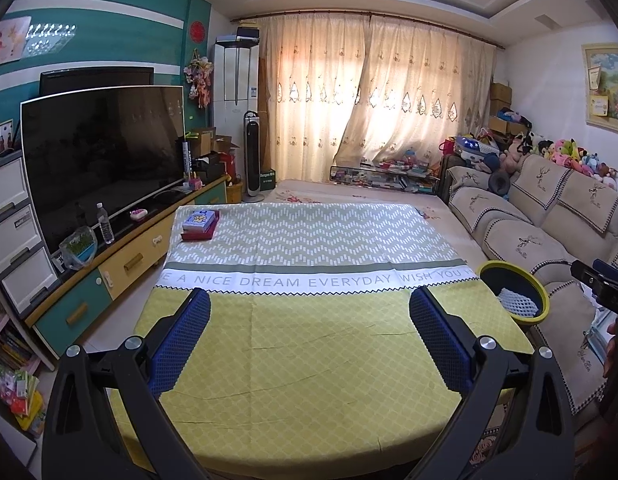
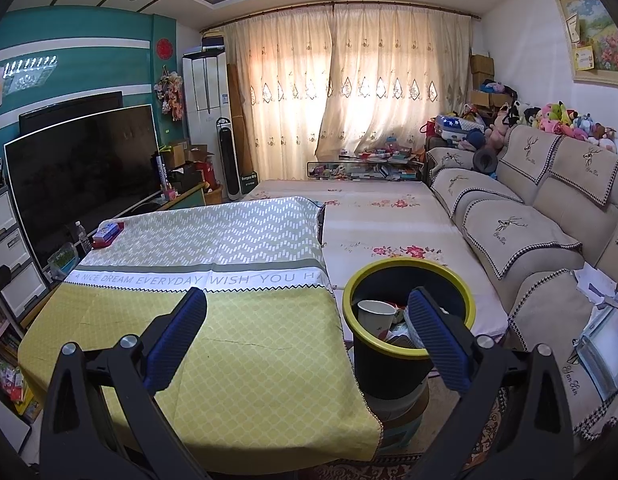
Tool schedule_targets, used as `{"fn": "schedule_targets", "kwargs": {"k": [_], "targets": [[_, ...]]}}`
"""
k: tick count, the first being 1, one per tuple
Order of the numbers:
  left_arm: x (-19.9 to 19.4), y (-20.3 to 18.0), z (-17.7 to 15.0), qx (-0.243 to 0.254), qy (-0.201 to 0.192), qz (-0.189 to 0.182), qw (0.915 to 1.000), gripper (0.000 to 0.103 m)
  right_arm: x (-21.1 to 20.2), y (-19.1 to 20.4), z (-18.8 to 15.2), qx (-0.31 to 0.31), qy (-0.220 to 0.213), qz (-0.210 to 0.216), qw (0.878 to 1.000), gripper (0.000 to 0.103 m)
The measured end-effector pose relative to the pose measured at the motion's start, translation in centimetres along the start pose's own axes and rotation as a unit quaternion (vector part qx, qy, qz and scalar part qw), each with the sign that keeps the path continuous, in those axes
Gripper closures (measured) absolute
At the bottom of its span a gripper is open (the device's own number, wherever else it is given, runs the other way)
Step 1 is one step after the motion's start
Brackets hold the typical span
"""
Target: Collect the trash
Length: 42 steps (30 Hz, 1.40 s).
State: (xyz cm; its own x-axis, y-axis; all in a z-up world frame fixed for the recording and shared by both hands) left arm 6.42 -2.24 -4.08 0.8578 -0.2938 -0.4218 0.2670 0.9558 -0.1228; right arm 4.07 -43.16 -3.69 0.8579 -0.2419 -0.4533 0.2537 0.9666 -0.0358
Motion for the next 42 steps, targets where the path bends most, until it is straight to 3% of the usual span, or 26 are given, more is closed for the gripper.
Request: {"fn": "schedule_targets", "kwargs": {"k": [42], "targets": [[1.6, 0.3, -0.3, 0.005, 0.019, -0.003, 0.9998, 0.005, 0.9, 1.2, -0.7, -0.003, 0.009, 0.01, 1.0, 0.007]]}}
Point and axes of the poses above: each gripper's, at about its wrist camera, not at the fingertips, and x roughly the way its jaws point, y to its left, z to its top, the point moved 2 cm from there along x, roughly the way its jaws point, and after that the axes turned 11 degrees about -z, right-handed, at the moved point
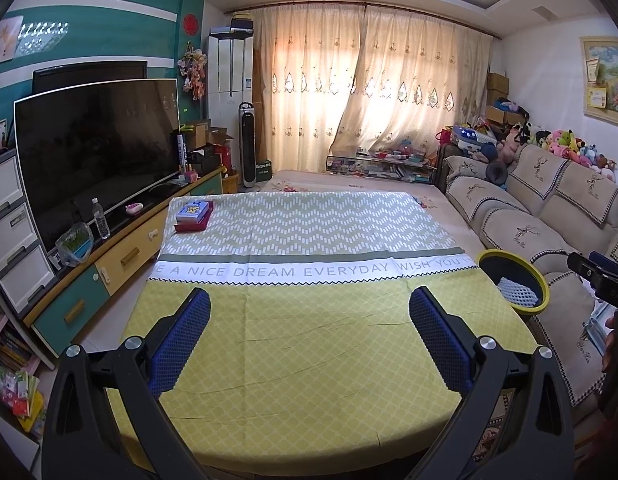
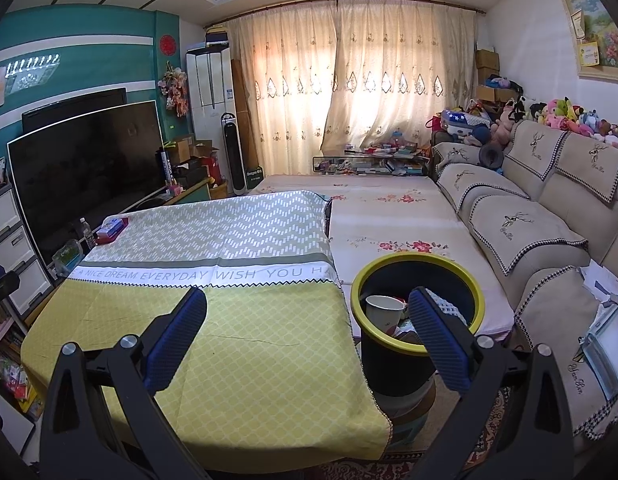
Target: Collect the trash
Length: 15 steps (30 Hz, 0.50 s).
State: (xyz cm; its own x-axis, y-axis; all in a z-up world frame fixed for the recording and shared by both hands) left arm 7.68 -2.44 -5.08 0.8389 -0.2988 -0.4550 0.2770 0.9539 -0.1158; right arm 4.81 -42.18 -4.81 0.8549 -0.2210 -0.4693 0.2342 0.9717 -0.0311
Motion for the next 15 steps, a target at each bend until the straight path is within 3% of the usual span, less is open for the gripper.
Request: {"fn": "schedule_targets", "kwargs": {"k": [15], "targets": [[0.4, 0.22, 0.06, -0.003, 0.007, -0.004, 1.0, 0.005, 0.17, 0.17, -0.09, -0.004, 0.005, 0.003, 1.0, 0.007]]}}
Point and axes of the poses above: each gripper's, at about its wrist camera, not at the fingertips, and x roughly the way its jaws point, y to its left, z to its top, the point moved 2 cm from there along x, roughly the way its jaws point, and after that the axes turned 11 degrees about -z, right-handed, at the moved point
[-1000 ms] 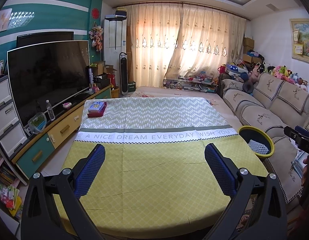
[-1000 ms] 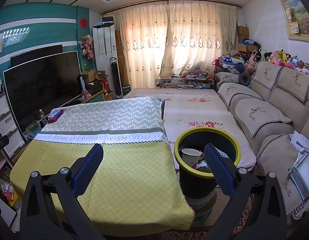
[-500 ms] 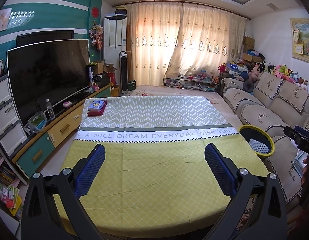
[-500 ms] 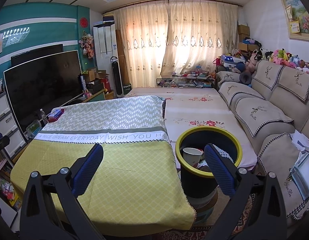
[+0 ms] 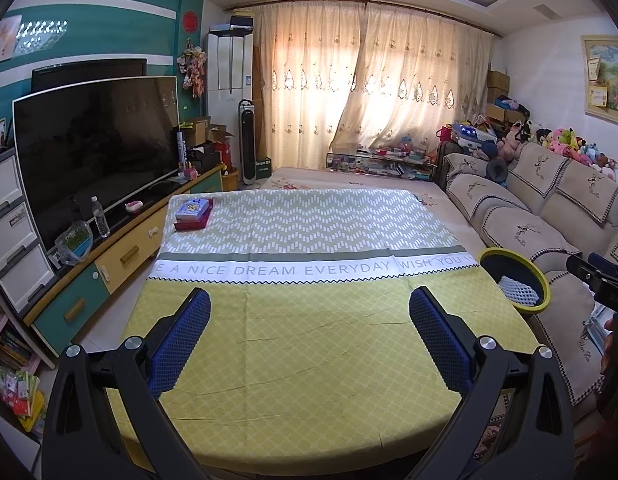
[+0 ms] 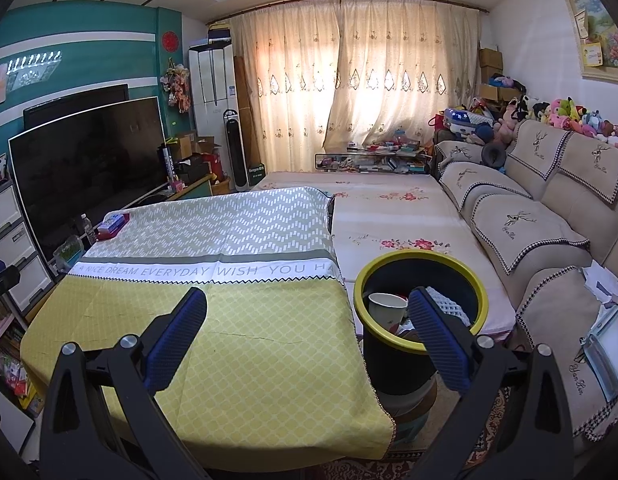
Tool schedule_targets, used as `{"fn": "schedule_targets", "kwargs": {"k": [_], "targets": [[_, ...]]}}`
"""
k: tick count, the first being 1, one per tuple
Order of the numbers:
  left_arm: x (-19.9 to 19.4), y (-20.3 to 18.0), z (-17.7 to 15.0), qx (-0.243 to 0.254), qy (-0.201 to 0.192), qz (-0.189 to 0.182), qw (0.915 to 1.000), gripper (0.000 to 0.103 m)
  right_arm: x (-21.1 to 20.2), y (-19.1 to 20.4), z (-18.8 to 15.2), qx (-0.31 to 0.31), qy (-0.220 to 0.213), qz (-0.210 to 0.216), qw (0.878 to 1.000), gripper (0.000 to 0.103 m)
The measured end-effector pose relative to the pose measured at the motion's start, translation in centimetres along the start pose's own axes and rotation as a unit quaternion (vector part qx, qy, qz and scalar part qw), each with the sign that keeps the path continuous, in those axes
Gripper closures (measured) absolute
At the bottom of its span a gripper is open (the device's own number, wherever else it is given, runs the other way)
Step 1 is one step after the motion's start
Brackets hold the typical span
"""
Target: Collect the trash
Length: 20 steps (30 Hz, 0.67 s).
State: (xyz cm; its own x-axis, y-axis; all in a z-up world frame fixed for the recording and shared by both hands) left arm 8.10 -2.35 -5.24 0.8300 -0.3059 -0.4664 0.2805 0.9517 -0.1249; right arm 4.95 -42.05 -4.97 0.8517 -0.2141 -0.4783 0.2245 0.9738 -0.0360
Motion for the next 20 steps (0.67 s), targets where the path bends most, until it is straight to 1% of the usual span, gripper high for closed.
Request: {"fn": "schedule_targets", "kwargs": {"k": [8, 10, 12, 14, 17, 20], "targets": [[0.4, 0.4, 0.5, -0.007, -0.003, -0.009, 0.9999, 0.005, 0.4, 0.0, 0.0, -0.002, 0.005, 0.001, 1.0, 0.007], [0.5, 0.5, 0.4, -0.004, -0.006, -0.012, 0.9999, 0.005, 0.5, 0.1, -0.2, -0.002, 0.008, 0.004, 1.0, 0.007], [1.0, 0.5, 0.5, 0.003, -0.006, -0.008, 0.9999, 0.005, 0.8, 0.3, -0.2, -0.004, 0.012, 0.006, 1.0, 0.007], [2.2, 0.8, 0.8, 0.006, 0.008, -0.005, 0.9999, 0.005, 1.3, 0.6, -0.1, -0.005, 0.015, 0.011, 1.0, 0.007], [5.1, 2.6, 1.6, -0.017, 0.036, -0.016, 0.9991, 0.005, 2.8, 1.6, 0.6, -0.014, 0.023, 0.019, 0.999, 0.007], [9.0, 5.0, 2.5, -0.033, 0.057, 0.005, 0.9978, 0.005, 5.5, 2.8, 1.9, -0.019, 0.038, 0.039, 0.998, 0.007]]}}
Point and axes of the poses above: each gripper's, at about its wrist camera, not at the fingertips, and x roughly the way its jaws point, y to its left, z to its top, the point moved 2 cm from there along x, roughly the way its jaws point, and after that the axes turned 11 degrees about -z, right-handed, at the moved point
